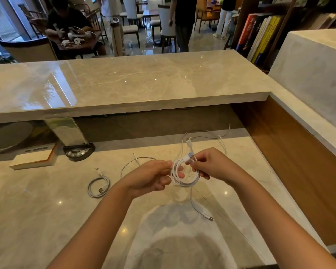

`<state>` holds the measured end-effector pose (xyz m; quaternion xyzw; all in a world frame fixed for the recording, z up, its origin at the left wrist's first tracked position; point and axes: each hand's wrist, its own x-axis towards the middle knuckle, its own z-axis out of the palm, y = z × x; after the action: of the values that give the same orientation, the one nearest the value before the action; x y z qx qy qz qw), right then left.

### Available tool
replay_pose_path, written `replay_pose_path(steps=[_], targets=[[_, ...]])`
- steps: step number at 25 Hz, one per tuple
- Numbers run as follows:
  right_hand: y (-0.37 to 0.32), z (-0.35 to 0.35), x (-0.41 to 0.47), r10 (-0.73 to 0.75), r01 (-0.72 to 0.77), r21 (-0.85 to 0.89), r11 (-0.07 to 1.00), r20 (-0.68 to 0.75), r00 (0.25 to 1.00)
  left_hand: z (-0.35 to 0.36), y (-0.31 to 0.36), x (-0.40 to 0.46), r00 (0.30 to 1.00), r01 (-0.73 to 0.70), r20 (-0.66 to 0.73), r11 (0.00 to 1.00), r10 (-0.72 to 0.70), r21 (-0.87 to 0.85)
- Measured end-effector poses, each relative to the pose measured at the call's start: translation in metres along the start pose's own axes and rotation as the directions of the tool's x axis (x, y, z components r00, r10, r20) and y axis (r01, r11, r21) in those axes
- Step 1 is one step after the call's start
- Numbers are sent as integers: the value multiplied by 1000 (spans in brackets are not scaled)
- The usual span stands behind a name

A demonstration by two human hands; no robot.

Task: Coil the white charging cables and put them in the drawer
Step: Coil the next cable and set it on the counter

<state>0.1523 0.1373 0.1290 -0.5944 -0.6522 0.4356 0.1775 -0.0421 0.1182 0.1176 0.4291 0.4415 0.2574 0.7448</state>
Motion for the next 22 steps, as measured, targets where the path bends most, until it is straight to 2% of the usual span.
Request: replay_pose_path(steps=[2, 4, 8, 9, 11, 13, 14, 15, 17, 19, 20, 21, 22], targets=[[-7, -2, 4, -8, 12, -132, 991, 30, 1000, 6, 5, 4, 996, 40, -82, 969, -21, 244], [-11, -3, 7, -9, 15, -202, 979, 33, 999, 12, 3, 8, 981, 43, -193, 932, 29, 359], [-11, -9, 4, -19, 24, -69, 997, 69, 997, 14, -4, 9, 942, -44, -280, 893, 187, 447], [-11, -10, 2, -24, 28, -45, 999, 74, 997, 14, -5, 9, 942, -68, -279, 918, 188, 391], [-11, -10, 0, -47, 46, 8, 999, 46, 998, 17, -7, 8, 955, -113, -267, 992, 126, 64], [-9, -7, 0, -66, 66, 206, 976, -5, 998, 16, -8, 7, 956, -158, -281, 955, 84, -252], [-6, -5, 0, -50, 59, 377, 924, -35, 998, 15, -10, 8, 948, -190, -310, 917, 78, -352], [-4, -3, 1, -10, 42, 579, 814, -59, 998, 13, -11, 9, 936, -231, -342, 875, 80, -427], [2, 4, -1, 64, 11, 871, 492, -48, 997, 11, -10, 10, 915, -310, -392, 795, 100, -521], [7, 10, -5, 98, -54, 968, 246, 30, 995, 11, -9, 12, 901, -364, -419, 729, 116, -579], [9, 12, -8, 93, -93, 982, 167, 78, 993, 12, -9, 12, 894, -383, -433, 696, 114, -608], [10, 13, -11, 83, -127, 983, 133, 117, 990, 13, -9, 13, 890, -398, -442, 659, 109, -638], [11, 14, -13, 78, -148, 978, 147, 138, 987, 14, -9, 13, 889, -408, -445, 624, 106, -667]])
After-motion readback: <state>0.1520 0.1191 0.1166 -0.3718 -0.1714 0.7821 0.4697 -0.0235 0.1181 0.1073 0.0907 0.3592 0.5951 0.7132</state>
